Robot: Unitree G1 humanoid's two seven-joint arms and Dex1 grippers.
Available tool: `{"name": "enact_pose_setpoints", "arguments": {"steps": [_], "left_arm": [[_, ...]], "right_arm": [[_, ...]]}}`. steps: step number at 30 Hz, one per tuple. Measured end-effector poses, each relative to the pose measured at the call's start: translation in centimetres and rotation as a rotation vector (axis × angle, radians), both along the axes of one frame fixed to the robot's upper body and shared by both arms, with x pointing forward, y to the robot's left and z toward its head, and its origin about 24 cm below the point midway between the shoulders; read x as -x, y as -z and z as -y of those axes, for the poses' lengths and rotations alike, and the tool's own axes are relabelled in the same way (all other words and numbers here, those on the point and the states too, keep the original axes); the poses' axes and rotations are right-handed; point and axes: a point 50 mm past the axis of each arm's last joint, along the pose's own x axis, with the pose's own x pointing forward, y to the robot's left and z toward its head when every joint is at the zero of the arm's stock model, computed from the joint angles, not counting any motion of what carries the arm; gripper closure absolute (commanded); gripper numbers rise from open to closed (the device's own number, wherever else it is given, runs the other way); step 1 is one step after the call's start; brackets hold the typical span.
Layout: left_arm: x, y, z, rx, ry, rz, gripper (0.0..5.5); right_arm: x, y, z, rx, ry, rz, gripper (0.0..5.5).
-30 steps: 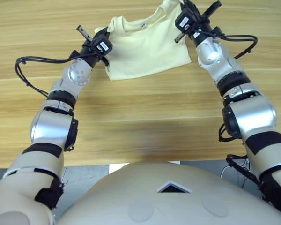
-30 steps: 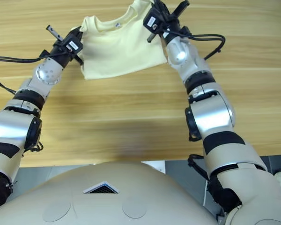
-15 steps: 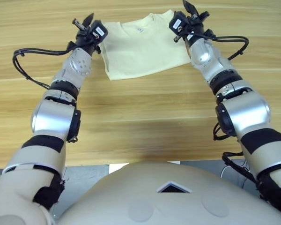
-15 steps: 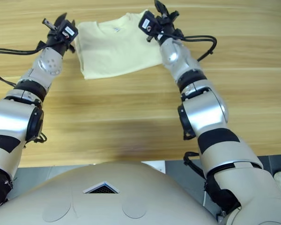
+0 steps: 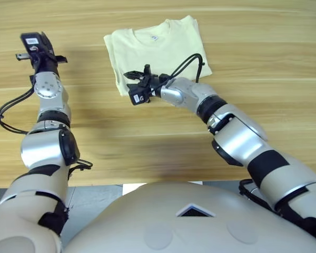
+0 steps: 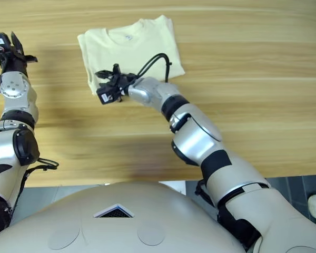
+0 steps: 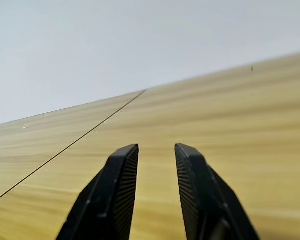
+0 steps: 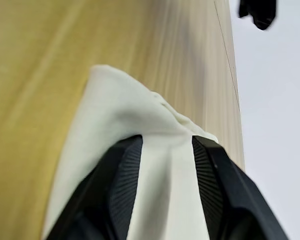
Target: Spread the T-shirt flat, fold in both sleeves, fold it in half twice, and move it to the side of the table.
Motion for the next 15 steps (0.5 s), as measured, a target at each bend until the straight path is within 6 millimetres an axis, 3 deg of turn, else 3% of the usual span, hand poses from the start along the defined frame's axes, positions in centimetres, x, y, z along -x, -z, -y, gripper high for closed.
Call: {"name": "enact_pose_setpoints", "arguments": {"steps": [3,7,9,11,13,15], "left_arm": [[0.1,-0.2,0.3,-0.014,0.032,0.03,4.14],[-0.3,0.0,2.5,-0.081,0.166,0.042,4.14],[-0.4,-0.3,3.2,-0.12,0.22,0.065,4.14],[-0.6,-0.7,4.3,-0.189,0.307,0.078,4.14],[-0.9,-0.9,6.6,-0.349,0.482,0.066,4.14],[-0.7,0.1,9.8,-0.591,0.744,-0.01,4.14]], "right_arm": [[0.5,-0.2,1.5,0.019,-0.125,-0.015,3.65],[2.3,0.0,6.7,-0.038,-0.23,-0.076,3.65],[3.6,-0.2,10.1,-0.086,-0.212,-0.093,3.65],[5.7,-0.3,15.3,-0.11,-0.117,-0.11,3.65],[8.7,-1.1,21.3,-0.084,0.053,-0.126,3.65],[10.7,-3.5,24.9,-0.098,0.188,-0.111,3.65]]}}
